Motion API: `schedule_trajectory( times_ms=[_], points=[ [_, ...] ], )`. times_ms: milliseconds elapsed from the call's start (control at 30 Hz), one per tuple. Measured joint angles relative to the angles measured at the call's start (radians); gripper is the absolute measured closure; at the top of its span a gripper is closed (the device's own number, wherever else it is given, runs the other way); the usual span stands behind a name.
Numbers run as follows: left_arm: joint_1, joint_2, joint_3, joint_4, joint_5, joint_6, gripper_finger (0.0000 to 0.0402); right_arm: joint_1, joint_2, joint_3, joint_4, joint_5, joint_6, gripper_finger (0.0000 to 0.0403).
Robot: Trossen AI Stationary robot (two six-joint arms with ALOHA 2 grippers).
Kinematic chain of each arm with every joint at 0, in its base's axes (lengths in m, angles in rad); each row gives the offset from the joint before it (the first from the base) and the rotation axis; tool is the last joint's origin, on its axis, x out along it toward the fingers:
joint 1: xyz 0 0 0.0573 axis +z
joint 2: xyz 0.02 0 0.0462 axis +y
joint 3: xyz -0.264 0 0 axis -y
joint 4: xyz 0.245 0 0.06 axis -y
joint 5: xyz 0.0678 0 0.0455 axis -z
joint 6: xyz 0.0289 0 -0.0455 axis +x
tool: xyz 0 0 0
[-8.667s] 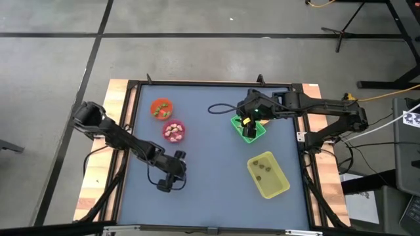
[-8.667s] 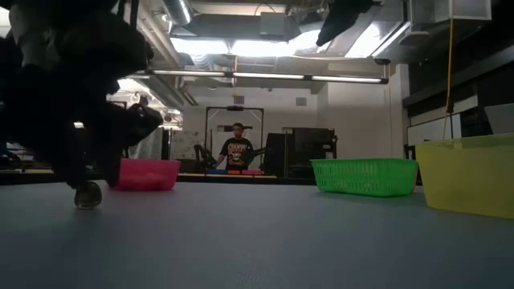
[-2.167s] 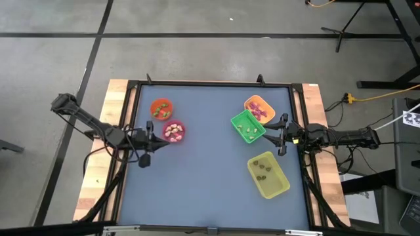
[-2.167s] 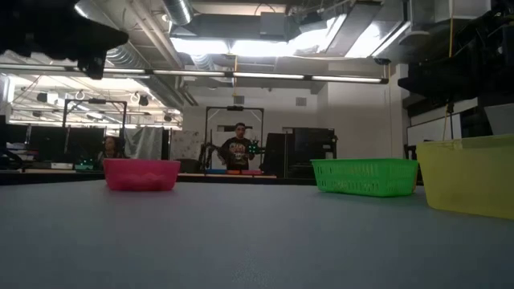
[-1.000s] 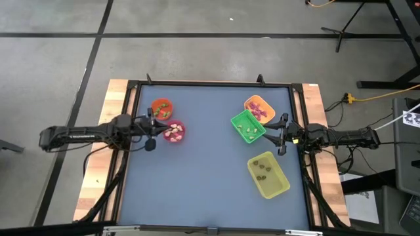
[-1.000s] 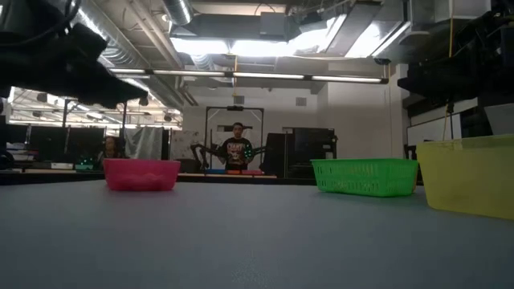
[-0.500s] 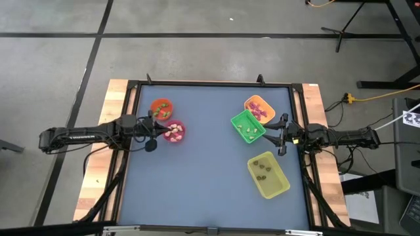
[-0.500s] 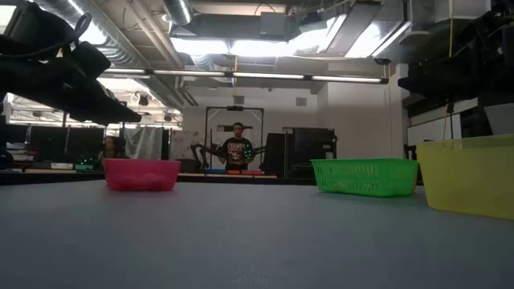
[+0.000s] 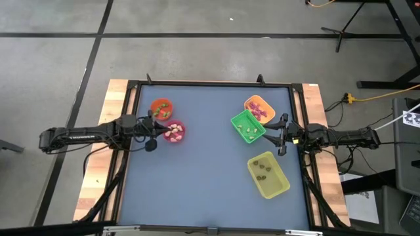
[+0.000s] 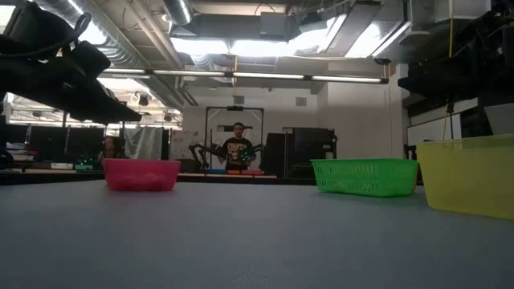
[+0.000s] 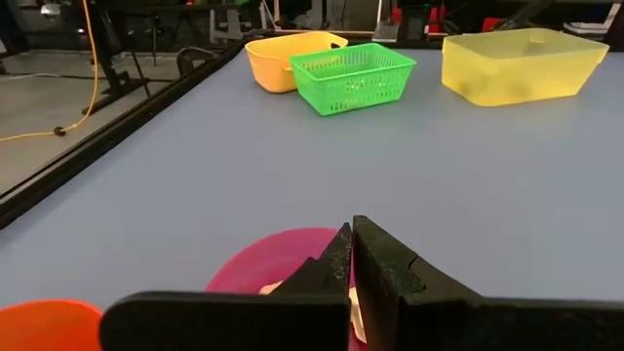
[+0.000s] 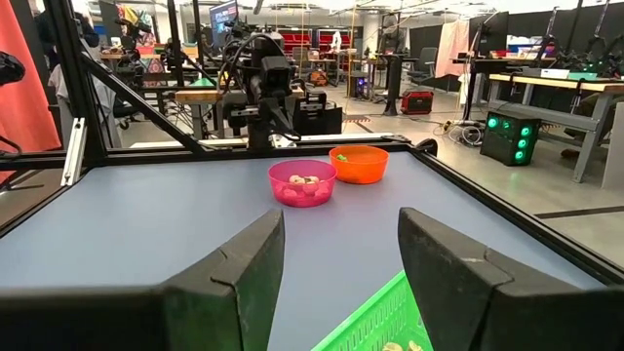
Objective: Sort Halloween decoration
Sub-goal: Return to Home Position
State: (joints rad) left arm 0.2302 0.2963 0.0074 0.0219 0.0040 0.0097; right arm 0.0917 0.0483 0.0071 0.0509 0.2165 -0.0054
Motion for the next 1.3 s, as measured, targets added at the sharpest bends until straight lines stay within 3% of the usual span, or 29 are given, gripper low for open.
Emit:
schedule_trajectory(
  times_ms=[833,1300],
  points=[
    [-0.097,-0.288,0.000,0.000,-0.045,0.000,0.0401,0.000,0.000,0.000,0.000,-0.001,0.000,0.0203],
    [-0.146,-0.294,0.000,0.003,-0.043,0.001,0.0401,0.000,0.000,0.000,0.000,-0.001,0.000,0.0203]
  ],
)
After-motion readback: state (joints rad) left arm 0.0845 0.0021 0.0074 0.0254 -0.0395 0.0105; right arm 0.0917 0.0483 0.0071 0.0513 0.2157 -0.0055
